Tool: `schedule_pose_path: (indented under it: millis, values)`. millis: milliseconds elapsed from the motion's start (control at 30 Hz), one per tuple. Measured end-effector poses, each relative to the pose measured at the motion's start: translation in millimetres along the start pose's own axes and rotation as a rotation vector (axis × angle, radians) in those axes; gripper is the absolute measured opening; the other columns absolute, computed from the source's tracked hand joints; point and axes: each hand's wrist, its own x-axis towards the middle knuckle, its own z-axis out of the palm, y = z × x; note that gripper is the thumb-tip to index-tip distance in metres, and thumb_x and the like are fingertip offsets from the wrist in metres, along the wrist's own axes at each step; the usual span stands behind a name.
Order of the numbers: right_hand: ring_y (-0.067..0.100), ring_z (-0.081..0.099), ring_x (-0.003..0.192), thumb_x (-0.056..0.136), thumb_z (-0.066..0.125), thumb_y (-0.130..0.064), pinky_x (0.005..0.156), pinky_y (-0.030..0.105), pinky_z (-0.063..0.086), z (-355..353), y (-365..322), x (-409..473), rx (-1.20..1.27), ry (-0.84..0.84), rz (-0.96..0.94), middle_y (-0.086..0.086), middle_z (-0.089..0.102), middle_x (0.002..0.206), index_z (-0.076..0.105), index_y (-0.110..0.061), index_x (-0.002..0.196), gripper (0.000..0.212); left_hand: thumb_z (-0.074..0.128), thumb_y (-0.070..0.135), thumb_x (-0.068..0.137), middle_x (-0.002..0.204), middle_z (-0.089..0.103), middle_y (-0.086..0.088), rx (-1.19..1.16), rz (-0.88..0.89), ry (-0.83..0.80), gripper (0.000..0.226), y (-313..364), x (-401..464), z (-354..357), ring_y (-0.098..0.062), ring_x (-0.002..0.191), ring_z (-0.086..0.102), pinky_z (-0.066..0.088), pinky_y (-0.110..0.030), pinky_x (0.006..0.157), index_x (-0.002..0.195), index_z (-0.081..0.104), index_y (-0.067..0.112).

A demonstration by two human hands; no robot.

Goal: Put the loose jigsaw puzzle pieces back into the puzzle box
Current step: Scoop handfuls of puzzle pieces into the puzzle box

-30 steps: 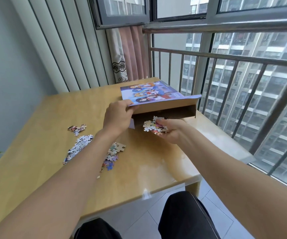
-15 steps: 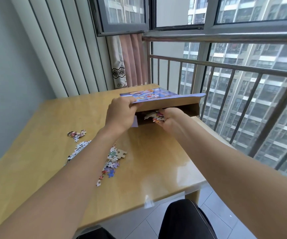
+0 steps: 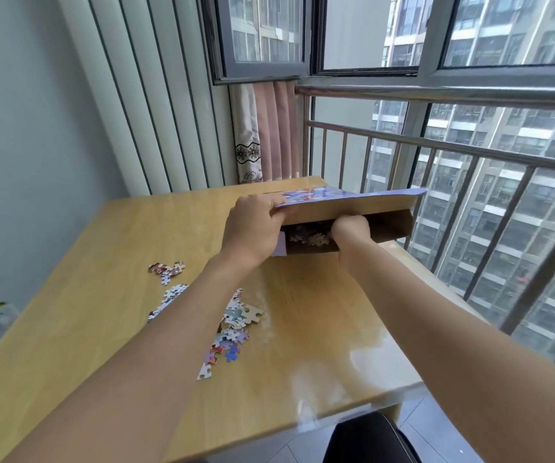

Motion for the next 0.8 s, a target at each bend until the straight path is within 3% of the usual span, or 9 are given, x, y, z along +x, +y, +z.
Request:
schedule_pose_path:
  millis: [100,167,233,300,433,567,667,800]
  values:
    - [0.017,0.053,0.076,0.097,0.043,-0.010,0.072,0.027,0.044,-23.6,2.7,8.9,-0.516,-0.018,-0.290,0.004,0.058,0.087,0.060,-0.009,0.115,0.025,0.065,0.027,0.097,0.055,0.044,0.010,0.022,0.019,0.009,0.026,-1.5,1.7,-1.5,-0.019,0.059,0.039,0.034,-0.033,0.055,0.071,0.063,0.021]
    - [0.013,0.061,0.079,0.091,0.051,-0.013,0.064,0.027,0.050,-40.6,4.5,10.6,-0.758,-0.144,-0.546,-0.001,0.069,0.095,0.069,-0.018,0.118,0.033,0.064,0.028,0.097,0.060,0.052,0.004,0.019,0.029,0.014,0.025,-0.6,4.1,-2.7,-0.023,0.063,0.046,0.042,-0.038,0.059,0.075,0.066,0.018]
    - [0.010,0.067,0.086,0.085,0.062,-0.023,0.072,0.028,0.056,-54.4,3.0,7.6,-0.880,-0.214,-0.732,-0.009,0.073,0.098,0.074,-0.025,0.115,0.033,0.063,0.029,0.097,0.065,0.057,0.002,-0.002,0.036,0.037,0.022,0.9,6.6,-3.7,-0.023,0.064,0.047,0.046,-0.039,0.063,0.079,0.069,0.018]
    - [0.011,0.070,0.093,0.082,0.073,-0.030,0.086,0.037,0.057,-60.9,-0.8,8.4,-0.979,-0.224,-0.891,-0.010,0.076,0.098,0.078,-0.022,0.105,0.025,0.064,0.029,0.097,0.064,0.057,0.003,-0.024,0.042,0.076,0.021,3.2,10.0,-4.9,-0.021,0.063,0.045,0.046,-0.039,0.063,0.078,0.070,0.021]
    - [0.020,0.065,0.110,0.086,0.076,-0.037,0.102,0.050,0.044,-61.1,-18.1,8.6,-1.229,-0.163,-1.132,-0.010,0.075,0.109,0.078,-0.026,0.108,0.024,0.063,0.032,0.097,0.068,0.065,-0.004,-0.046,0.045,0.134,0.021,8.4,24.3,-13.3,-0.030,0.068,0.056,0.050,-0.043,0.064,0.084,0.073,0.017]
    - [0.034,0.071,0.088,0.086,0.073,-0.003,0.080,0.038,0.051,-53.2,-38.4,3.4,-1.188,-0.048,-1.486,0.006,0.078,0.090,0.080,-0.013,0.093,0.014,0.066,0.029,0.095,0.075,0.069,0.002,-0.104,0.076,0.217,0.012,20.4,37.0,-27.5,-0.018,0.068,0.060,0.053,-0.037,0.069,0.094,0.075,0.021]
    - [0.032,0.071,0.090,0.089,0.072,-0.006,0.087,0.043,0.054,-49.3,-58.9,-3.6,-1.073,0.081,-1.598,0.007,0.078,0.092,0.078,-0.010,0.096,0.010,0.063,0.030,0.097,0.081,0.067,0.006,-0.206,0.095,0.304,0.015,29.5,47.5,-42.5,-0.007,0.072,0.062,0.056,-0.032,0.070,0.101,0.071,0.018]
    - [0.031,0.070,0.089,0.095,0.066,-0.011,0.082,0.046,0.055,-39.4,-84.4,-11.1,-1.052,0.003,-1.622,0.007,0.077,0.093,0.077,-0.010,0.099,0.012,0.056,0.032,0.101,0.076,0.064,0.005,-0.223,0.048,0.303,0.020,31.7,60.3,-60.4,-0.004,0.065,0.060,0.055,-0.026,0.063,0.101,0.066,0.014]
